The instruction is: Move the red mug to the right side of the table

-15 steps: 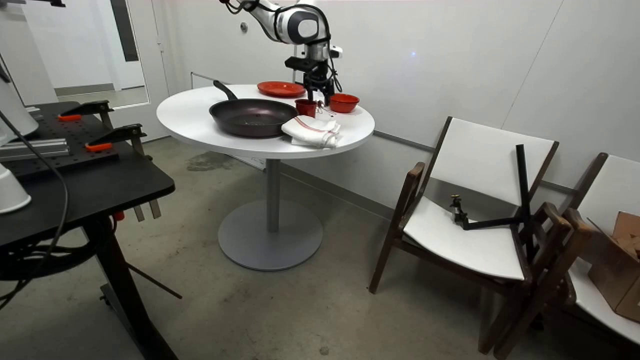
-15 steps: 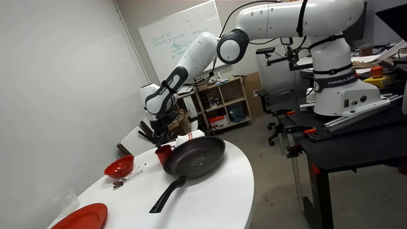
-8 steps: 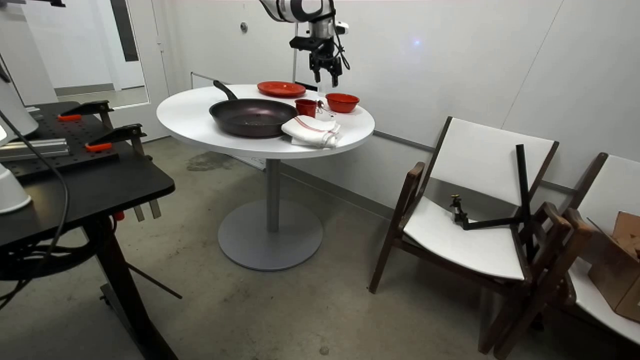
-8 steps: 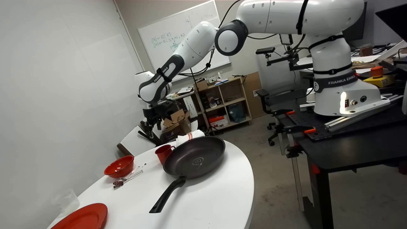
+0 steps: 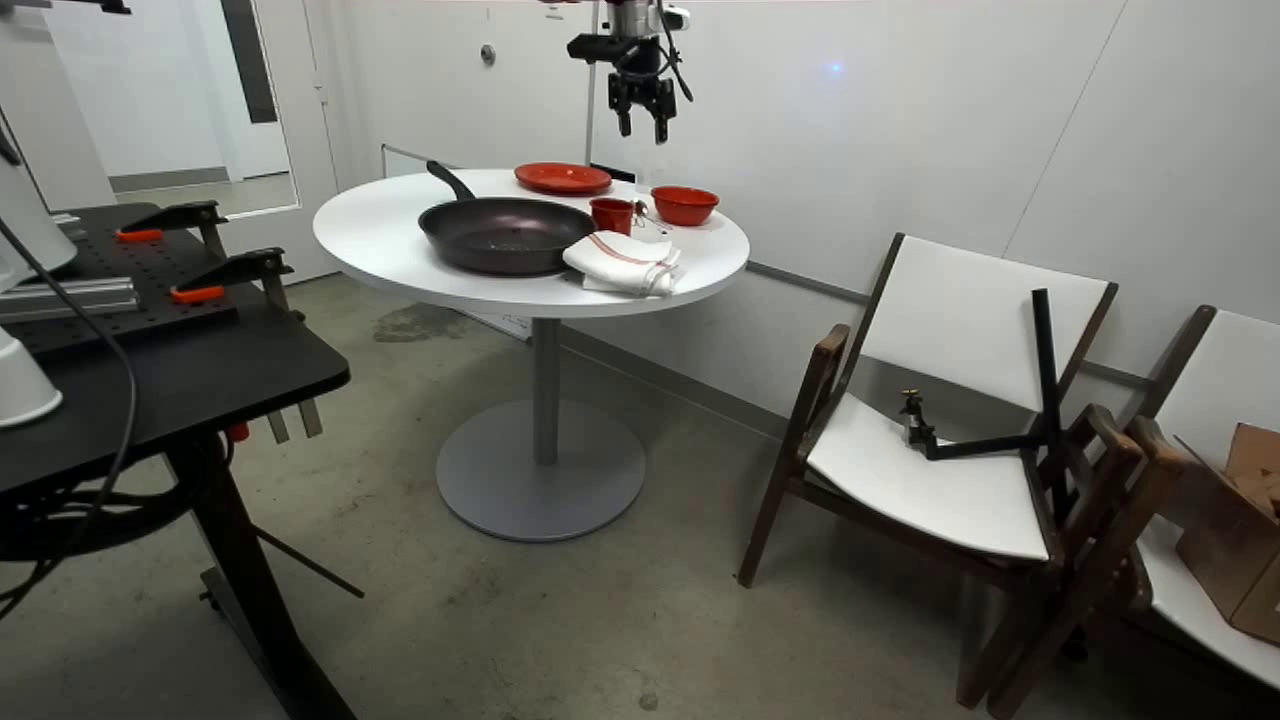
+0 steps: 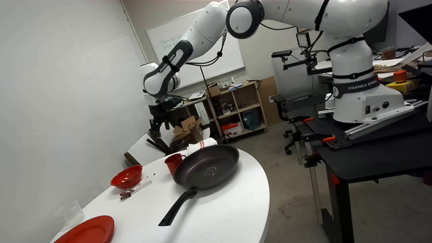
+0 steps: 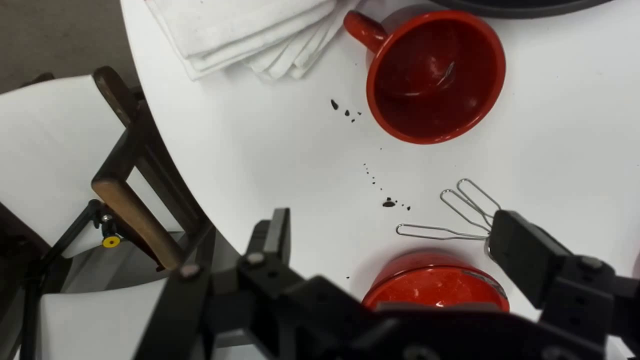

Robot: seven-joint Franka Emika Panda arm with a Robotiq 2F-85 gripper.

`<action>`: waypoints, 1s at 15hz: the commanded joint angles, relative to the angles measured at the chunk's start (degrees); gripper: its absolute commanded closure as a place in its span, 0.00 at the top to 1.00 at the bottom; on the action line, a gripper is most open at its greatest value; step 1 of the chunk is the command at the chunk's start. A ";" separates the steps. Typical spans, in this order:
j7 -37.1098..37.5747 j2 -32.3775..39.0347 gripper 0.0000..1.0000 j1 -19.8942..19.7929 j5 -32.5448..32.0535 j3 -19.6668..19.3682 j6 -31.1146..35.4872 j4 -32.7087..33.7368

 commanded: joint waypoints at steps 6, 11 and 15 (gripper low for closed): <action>3.87 -19.07 1.00 3.62 -7.60 -2.05 2.10 -25.73; 7.61 -27.96 1.00 6.02 -13.38 -3.32 4.88 -38.79; 11.26 -35.05 1.00 7.10 -17.79 -3.78 8.95 -50.15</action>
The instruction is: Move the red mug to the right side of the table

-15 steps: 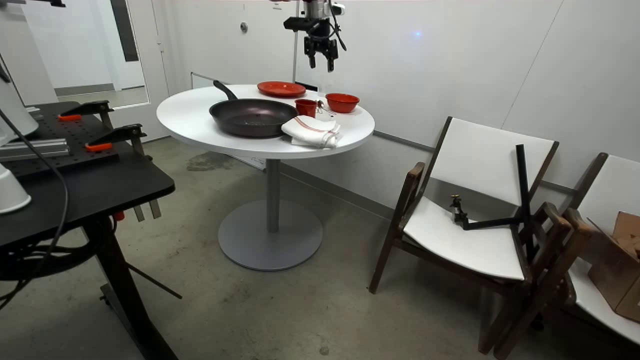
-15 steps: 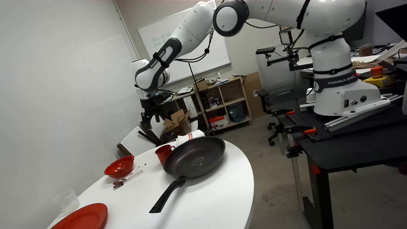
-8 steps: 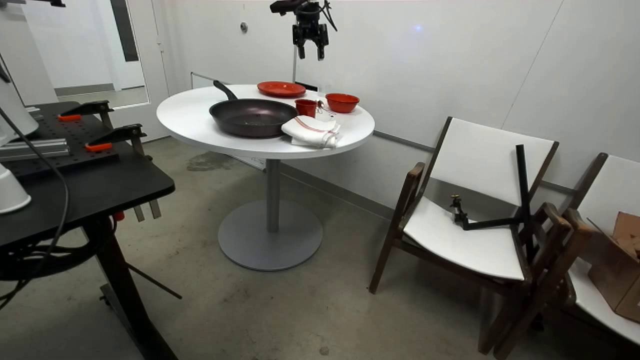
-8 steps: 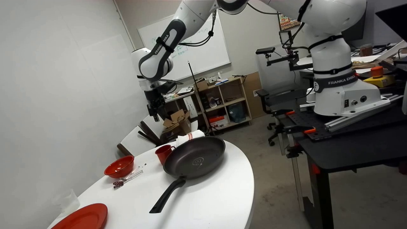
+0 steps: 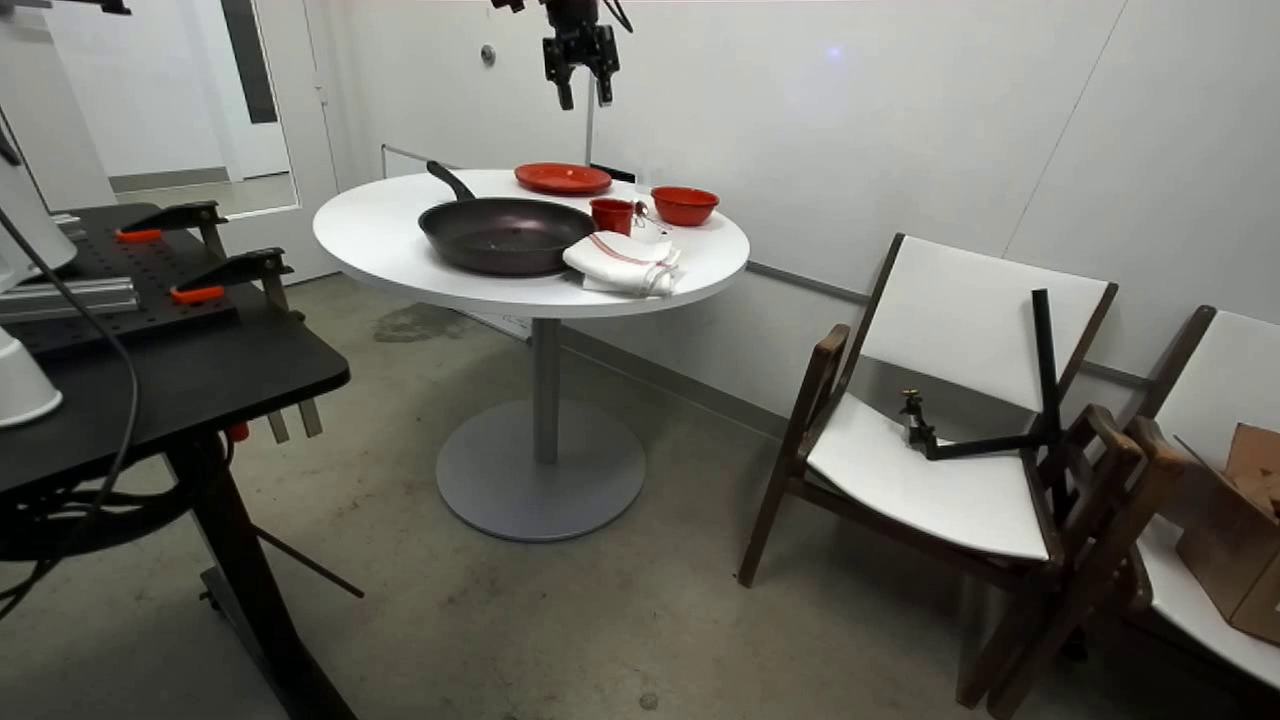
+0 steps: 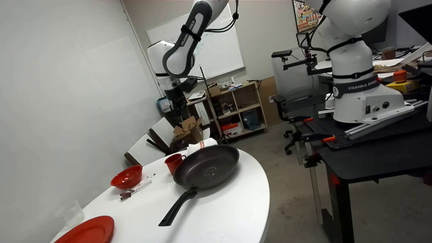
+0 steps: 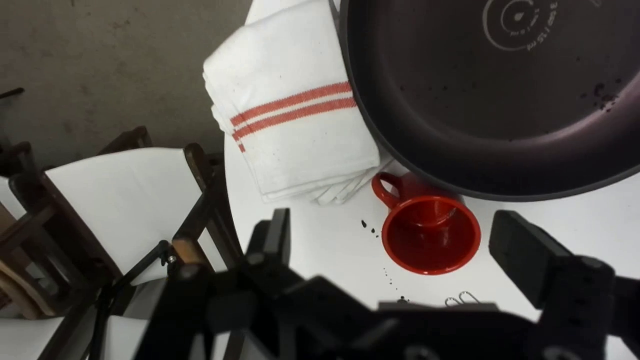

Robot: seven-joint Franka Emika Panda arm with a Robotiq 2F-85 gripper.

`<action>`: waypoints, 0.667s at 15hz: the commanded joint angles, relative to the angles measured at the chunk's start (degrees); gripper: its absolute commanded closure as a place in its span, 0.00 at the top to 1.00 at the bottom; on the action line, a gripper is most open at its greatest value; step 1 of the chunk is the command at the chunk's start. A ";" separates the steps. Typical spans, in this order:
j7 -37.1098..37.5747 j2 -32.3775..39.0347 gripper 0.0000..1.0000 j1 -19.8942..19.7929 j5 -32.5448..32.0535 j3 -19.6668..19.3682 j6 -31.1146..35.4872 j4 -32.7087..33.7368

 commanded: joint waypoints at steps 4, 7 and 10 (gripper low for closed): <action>6.25 -12.91 1.00 1.54 -7.66 -1.38 7.95 -20.53; 4.59 -10.38 1.00 0.27 -6.11 -0.15 6.26 -17.42; 4.60 -11.51 1.00 0.21 -6.21 -0.11 6.59 -18.75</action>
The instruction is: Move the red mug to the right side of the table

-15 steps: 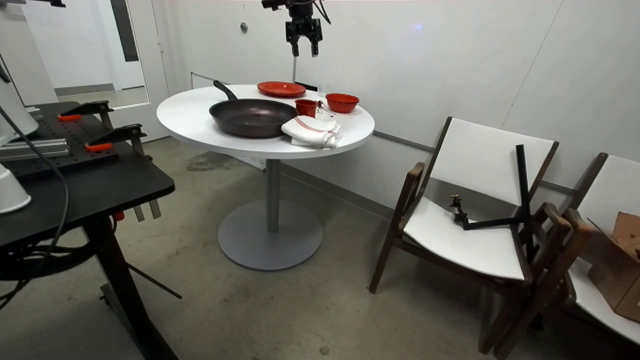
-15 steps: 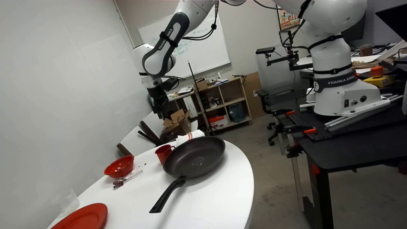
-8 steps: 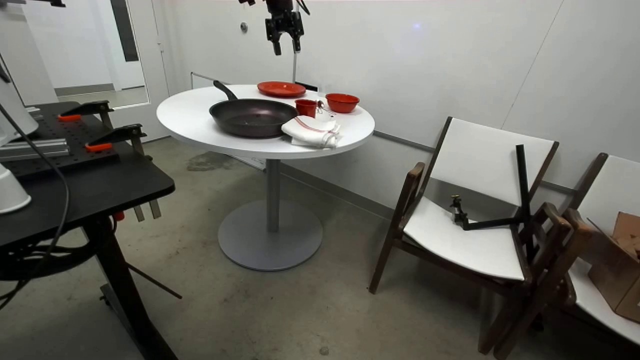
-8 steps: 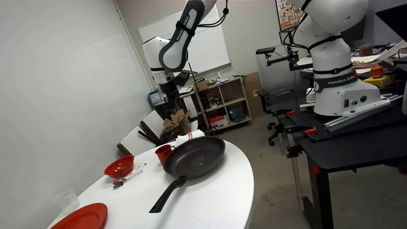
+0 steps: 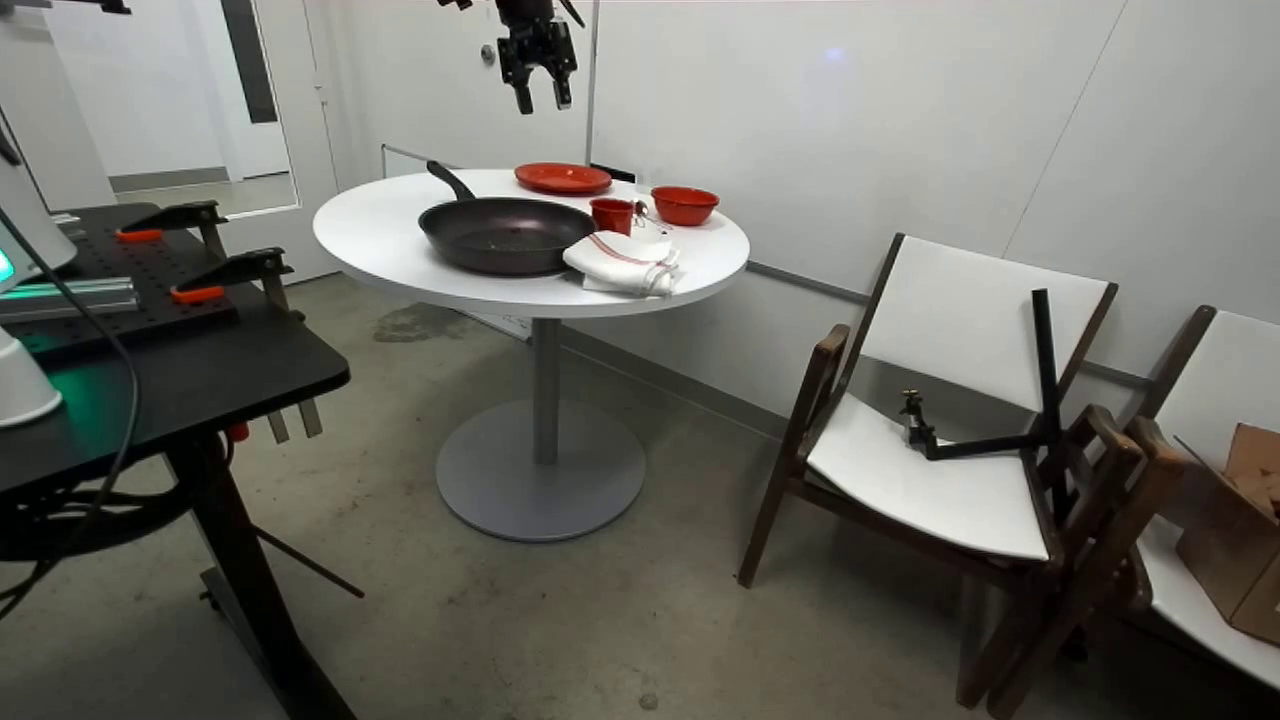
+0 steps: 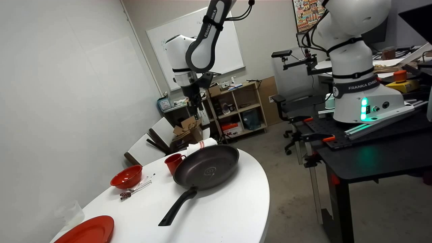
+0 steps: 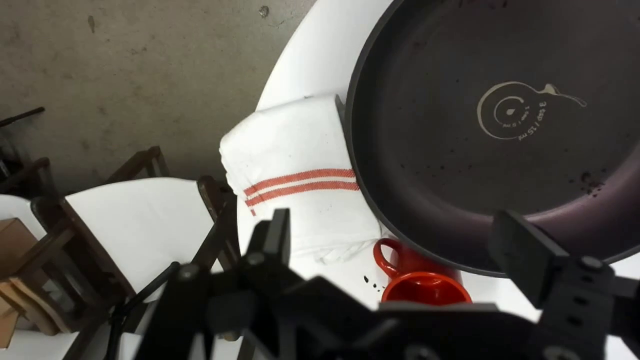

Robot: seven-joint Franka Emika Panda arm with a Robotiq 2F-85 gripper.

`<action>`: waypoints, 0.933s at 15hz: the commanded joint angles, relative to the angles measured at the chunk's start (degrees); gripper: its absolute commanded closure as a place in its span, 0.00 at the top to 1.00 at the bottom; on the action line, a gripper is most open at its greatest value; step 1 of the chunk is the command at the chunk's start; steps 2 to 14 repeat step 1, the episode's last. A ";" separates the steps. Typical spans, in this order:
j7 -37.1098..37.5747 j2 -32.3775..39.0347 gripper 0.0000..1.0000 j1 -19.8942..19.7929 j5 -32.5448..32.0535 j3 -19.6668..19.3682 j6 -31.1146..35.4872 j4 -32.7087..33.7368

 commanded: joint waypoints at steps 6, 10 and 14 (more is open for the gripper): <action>0.02 -0.10 1.00 -0.47 -0.13 0.47 -0.16 0.04; 0.02 -0.10 1.00 -0.47 -0.13 0.47 -0.16 0.04; 0.02 -0.10 1.00 -0.47 -0.13 0.47 -0.16 0.04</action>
